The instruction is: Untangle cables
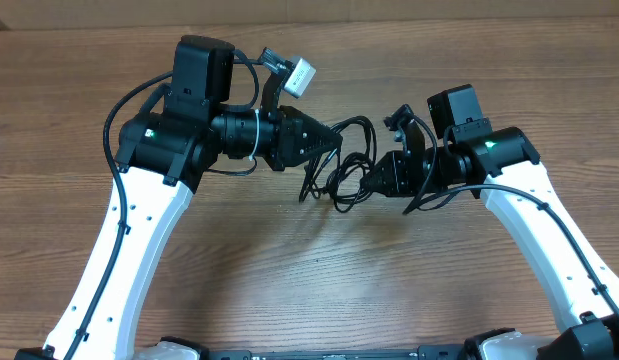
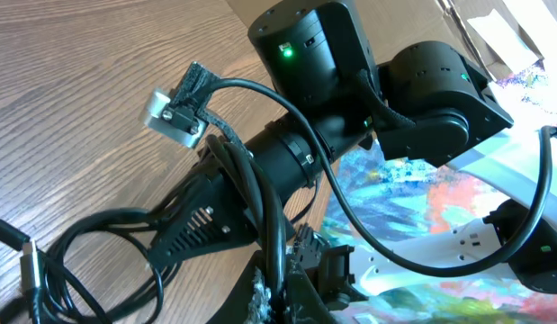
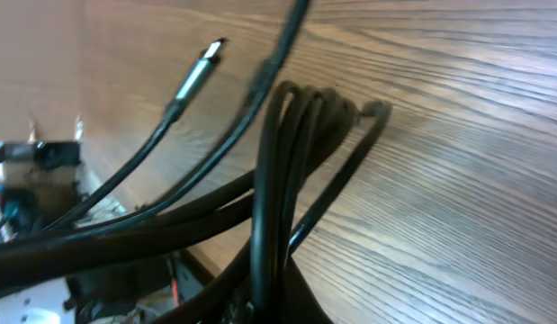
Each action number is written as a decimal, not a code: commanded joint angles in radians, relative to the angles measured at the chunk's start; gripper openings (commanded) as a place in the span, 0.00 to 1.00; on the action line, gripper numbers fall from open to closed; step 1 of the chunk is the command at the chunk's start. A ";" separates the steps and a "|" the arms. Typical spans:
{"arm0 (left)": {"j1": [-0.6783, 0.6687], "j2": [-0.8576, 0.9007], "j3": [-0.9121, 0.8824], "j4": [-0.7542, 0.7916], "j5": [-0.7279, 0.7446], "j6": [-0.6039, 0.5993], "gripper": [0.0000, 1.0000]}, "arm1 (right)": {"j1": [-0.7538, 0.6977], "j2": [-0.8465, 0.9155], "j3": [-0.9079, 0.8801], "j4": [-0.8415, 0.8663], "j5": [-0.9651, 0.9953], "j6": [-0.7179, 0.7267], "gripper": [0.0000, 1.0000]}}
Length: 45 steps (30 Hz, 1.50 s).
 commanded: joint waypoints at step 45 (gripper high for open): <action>-0.095 -0.004 0.019 -0.280 -0.089 0.189 0.91 | -0.001 -0.408 0.020 0.318 -0.189 -0.150 0.04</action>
